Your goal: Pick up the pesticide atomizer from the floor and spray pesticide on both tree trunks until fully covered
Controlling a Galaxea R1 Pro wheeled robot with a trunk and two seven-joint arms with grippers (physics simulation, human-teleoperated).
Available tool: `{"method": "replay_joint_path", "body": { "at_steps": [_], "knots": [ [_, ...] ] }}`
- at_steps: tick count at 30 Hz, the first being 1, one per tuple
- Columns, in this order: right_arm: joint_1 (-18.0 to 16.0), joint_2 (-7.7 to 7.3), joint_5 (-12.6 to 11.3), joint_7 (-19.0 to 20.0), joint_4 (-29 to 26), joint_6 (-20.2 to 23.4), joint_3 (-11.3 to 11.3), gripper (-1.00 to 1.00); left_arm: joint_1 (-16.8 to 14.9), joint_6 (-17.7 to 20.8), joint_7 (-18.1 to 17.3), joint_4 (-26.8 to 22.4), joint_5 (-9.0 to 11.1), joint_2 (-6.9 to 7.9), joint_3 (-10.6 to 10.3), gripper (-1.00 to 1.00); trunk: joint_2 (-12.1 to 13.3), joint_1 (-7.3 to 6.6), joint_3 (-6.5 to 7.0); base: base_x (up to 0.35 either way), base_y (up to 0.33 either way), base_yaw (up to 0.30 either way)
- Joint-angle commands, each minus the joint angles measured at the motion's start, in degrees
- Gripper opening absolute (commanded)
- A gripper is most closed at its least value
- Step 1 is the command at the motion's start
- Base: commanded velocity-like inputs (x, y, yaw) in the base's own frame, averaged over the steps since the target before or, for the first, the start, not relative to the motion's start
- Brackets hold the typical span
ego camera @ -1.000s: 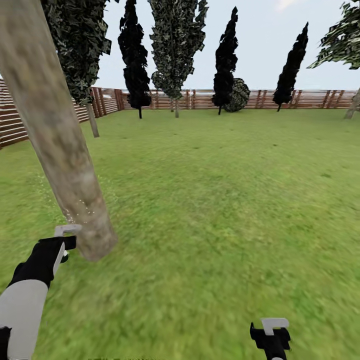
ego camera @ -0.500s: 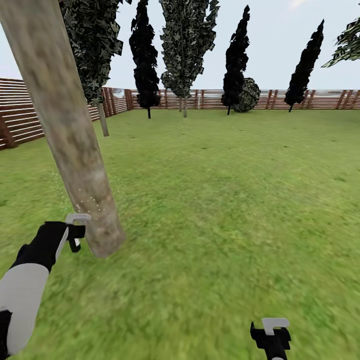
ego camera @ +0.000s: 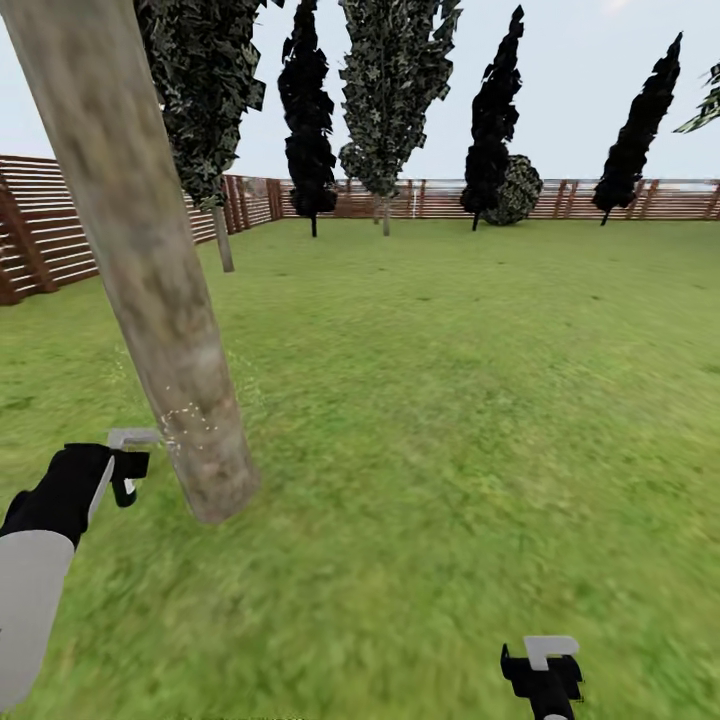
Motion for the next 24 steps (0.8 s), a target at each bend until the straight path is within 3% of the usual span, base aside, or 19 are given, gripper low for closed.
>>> {"method": "replay_joint_path", "body": {
  "at_steps": [1, 2, 3, 8, 24],
  "knots": [
    [-0.06, 0.00, 0.61, -0.21, 0.11, -0.23, -0.39, 1.00, -0.01, 0.16, -5.62, 0.14, -0.44, 1.98, 0.15, -1.00, -0.02, -0.01, -0.05, 0.001, 0.000, 0.276],
    [-0.07, 0.00, 0.61, -0.21, 0.11, -0.23, -0.40, 1.00, 0.00, 0.03, -8.58, -0.07, -0.62, 2.65, 0.08, -1.00, -0.02, -0.01, -0.05, 0.000, 0.000, 0.111],
    [-0.06, 0.00, 0.61, -0.21, 0.11, -0.24, -0.43, 1.00, 0.00, -0.12, -9.36, -0.21, -0.60, 2.67, -0.29, -1.00, -0.02, -0.01, -0.05, 0.000, 0.000, 0.029],
    [-0.06, 0.00, 0.67, -0.21, 0.11, -0.23, -0.44, 1.00, -0.06, -0.26, -9.23, -0.33, -0.65, 2.42, -0.39, -1.00, -0.02, -0.01, -0.05, 0.085, -0.118, 0.003],
    [-0.06, 0.00, 0.69, -0.12, 0.11, -0.23, -0.41, 1.00, -0.10, -0.03, -9.13, -0.30, -0.75, 2.30, -0.18, -1.00, -0.02, -0.01, -0.05, 0.100, -0.255, 0.000]
  ]
}}
